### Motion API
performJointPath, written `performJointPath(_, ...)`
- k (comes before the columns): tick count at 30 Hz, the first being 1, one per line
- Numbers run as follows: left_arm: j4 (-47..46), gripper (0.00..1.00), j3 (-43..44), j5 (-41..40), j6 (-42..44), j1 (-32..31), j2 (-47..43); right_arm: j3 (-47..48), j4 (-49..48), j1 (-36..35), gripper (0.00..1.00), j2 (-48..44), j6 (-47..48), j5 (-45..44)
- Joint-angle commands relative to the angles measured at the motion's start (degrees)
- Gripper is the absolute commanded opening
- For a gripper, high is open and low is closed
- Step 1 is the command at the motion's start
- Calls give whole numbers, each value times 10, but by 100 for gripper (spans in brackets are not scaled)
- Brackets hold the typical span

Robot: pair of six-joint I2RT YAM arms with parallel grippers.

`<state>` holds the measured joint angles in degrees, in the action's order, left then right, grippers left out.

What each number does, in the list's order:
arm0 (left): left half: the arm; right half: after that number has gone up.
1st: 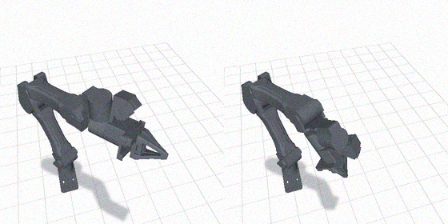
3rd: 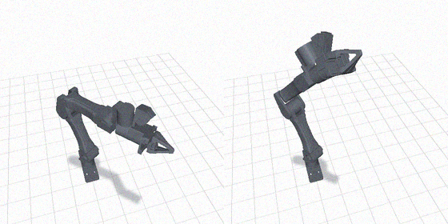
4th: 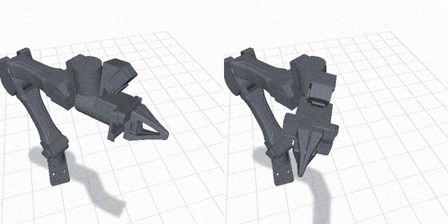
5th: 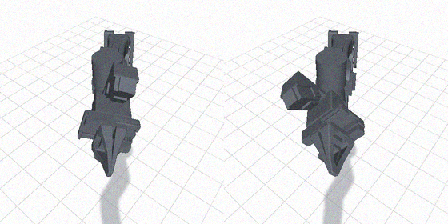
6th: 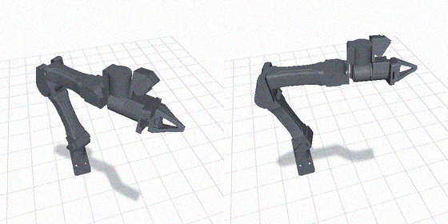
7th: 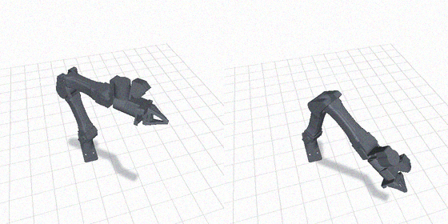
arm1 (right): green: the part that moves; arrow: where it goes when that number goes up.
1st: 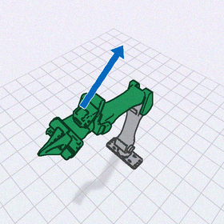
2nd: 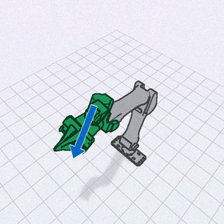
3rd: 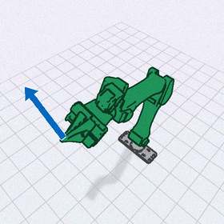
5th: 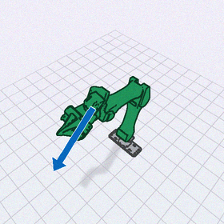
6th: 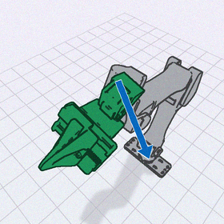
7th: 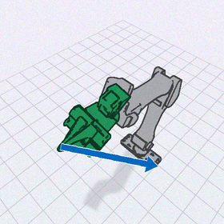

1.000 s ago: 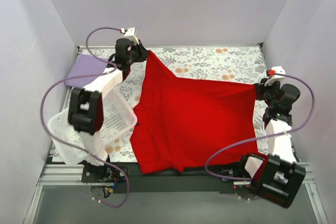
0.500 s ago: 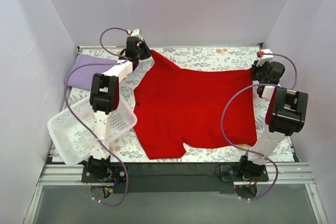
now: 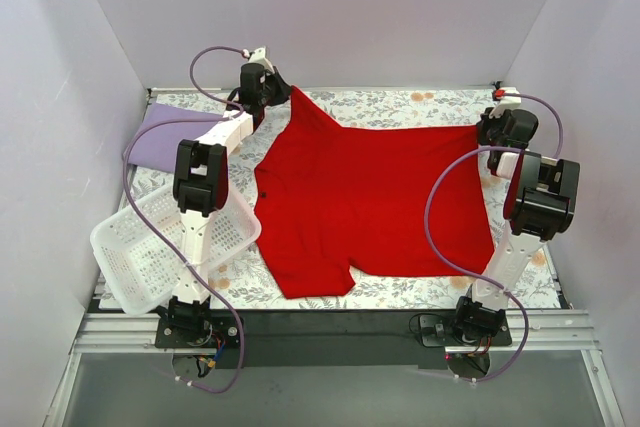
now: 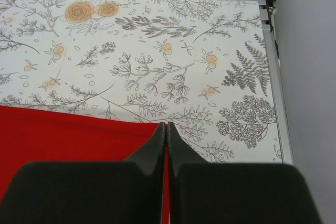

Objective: Fold and stack the t-shirts
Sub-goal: Fold the tshirt

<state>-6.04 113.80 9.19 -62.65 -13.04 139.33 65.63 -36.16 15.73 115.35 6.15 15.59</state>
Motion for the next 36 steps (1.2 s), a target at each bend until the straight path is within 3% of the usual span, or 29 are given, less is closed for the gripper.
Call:
performJointPath(1, -20, 0, 14, 29, 0, 5, -11, 14, -25, 7, 1, -15, -15, 20)
performJointPath(7, -45, 0, -53, 75, 0, 5, -57, -8, -15, 11, 1, -48, -18, 59)
performJointPath(19, -99, 0, -304, 105, 40, 5, -253, -44, 20, 28, 1, -101, -12, 73)
performJointPath(36, -108, 0, -489, 116, 39, 5, -403, -57, 72, 33, 1, -120, 15, 55)
